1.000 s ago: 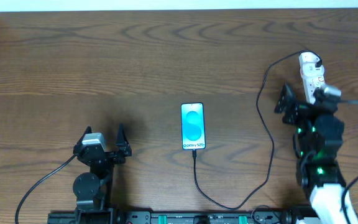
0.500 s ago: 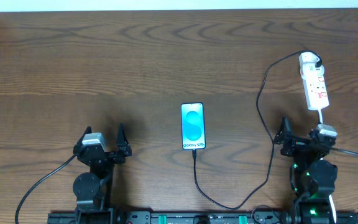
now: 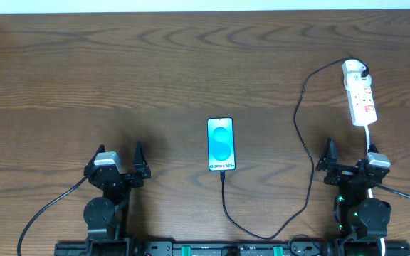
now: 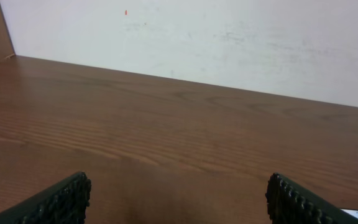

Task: Plug charger to phone and switch on socket

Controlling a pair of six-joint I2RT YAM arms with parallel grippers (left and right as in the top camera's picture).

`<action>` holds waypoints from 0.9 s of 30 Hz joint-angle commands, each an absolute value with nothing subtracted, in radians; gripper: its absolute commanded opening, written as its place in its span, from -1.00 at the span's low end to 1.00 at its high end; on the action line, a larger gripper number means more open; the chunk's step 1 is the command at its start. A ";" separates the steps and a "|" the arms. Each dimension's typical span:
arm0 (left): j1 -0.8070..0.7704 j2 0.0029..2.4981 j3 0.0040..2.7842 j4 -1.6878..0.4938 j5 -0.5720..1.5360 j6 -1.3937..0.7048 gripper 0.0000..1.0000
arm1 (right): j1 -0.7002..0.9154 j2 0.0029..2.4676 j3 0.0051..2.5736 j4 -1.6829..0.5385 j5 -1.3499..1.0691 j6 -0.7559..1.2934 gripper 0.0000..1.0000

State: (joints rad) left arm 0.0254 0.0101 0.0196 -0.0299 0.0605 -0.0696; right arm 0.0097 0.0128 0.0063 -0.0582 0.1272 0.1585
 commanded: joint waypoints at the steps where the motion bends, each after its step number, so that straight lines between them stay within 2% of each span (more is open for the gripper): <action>1: 0.030 0.005 0.004 -0.067 0.059 -0.052 0.80 | 0.014 0.005 0.006 -0.064 0.128 0.132 0.99; 9: 0.030 0.005 0.004 -0.067 0.059 -0.052 0.80 | 0.015 0.005 0.006 -0.068 0.109 0.028 0.99; 27: 0.030 0.005 0.004 -0.067 0.059 -0.052 0.81 | 0.014 0.005 0.006 -0.065 0.106 0.028 0.99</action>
State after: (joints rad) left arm 0.0254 0.0105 0.0196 -0.0303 0.0605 -0.0696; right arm 0.0097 0.0128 0.0063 -0.0601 0.1116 0.0402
